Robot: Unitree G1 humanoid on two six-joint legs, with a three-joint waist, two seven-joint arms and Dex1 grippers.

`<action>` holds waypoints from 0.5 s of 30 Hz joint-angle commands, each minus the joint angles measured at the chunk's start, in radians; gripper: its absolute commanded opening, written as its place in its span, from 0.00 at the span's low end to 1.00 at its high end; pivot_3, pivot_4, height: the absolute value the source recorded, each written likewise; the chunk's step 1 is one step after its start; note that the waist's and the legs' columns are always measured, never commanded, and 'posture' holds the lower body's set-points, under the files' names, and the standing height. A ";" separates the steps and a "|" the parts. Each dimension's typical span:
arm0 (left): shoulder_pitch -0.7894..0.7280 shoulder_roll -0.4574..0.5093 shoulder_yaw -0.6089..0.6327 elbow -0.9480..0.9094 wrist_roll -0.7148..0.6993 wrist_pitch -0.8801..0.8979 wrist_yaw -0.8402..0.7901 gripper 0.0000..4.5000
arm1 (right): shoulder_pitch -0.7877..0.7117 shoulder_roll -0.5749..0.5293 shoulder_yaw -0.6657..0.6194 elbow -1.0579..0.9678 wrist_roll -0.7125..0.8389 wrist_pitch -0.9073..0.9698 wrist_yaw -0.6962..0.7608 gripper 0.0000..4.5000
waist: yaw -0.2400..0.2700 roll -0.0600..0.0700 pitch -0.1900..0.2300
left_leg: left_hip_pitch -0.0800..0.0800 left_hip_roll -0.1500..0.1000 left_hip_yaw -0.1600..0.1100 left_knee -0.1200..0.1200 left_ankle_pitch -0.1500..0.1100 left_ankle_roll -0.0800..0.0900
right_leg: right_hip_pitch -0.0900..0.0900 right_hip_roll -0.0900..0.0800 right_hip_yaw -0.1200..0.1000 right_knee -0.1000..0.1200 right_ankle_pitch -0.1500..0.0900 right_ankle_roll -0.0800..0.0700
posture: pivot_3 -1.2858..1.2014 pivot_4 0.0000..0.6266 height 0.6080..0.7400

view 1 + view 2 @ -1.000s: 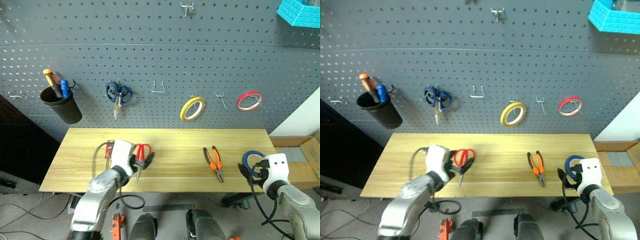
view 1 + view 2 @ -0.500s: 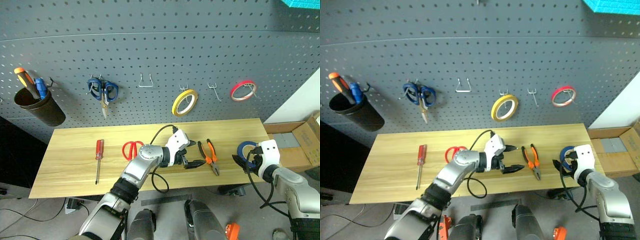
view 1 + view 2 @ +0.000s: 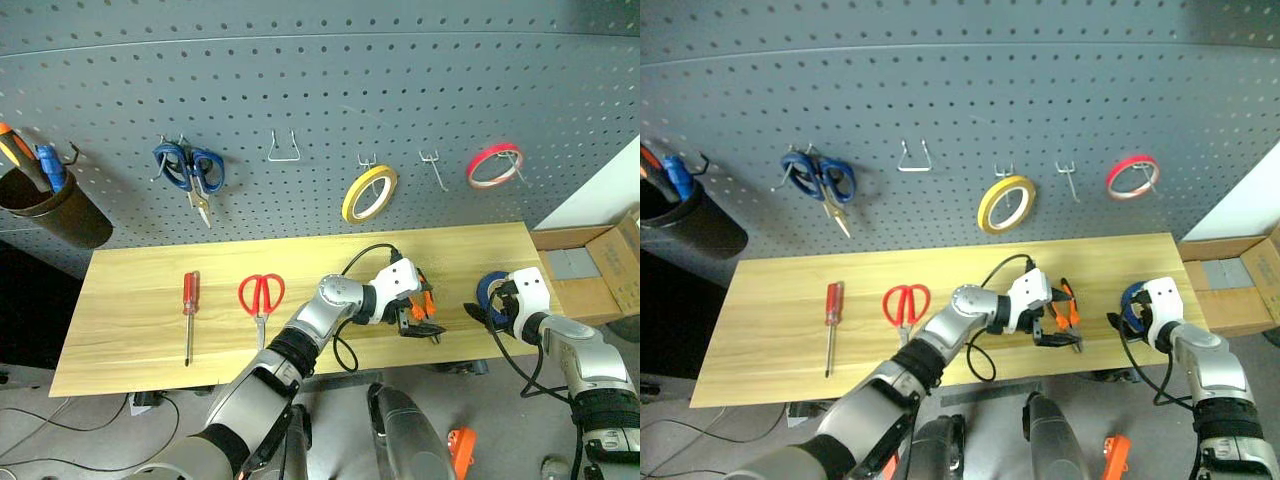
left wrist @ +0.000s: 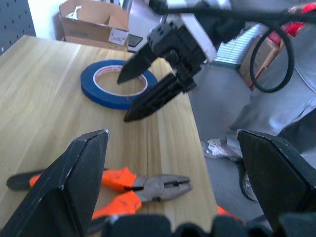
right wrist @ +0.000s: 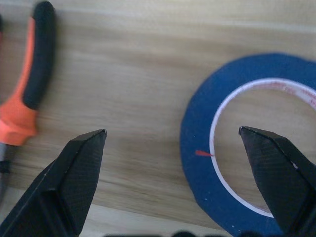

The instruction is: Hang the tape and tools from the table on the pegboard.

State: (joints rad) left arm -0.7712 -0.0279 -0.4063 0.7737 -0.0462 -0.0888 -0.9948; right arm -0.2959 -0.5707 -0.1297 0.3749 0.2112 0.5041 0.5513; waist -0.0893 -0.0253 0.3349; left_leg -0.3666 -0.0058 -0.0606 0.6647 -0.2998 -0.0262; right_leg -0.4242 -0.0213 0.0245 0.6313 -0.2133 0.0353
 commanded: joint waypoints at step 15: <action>-0.016 -0.020 0.047 0.018 0.018 -0.042 -0.037 1.00 | -0.093 0.008 -0.027 0.184 0.001 0.000 0.045 0.33 | 0.000 -0.006 0.013 | 0.002 0.001 0.010 0.001 -0.002 0.004 | -0.002 -0.001 0.015 -0.002 0.002 0.012 | 0.45 0.61 1.00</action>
State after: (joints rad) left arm -0.7923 -0.0357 -0.3622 0.8060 -0.0308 -0.1150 -1.0186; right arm -0.4015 -0.5633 -0.1691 0.5489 0.2173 0.5080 0.5797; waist -0.0898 -0.0316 0.3478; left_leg -0.3648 -0.0051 -0.0505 0.6652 -0.3020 -0.0225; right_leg -0.4259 -0.0228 0.0399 0.6289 -0.2114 0.0473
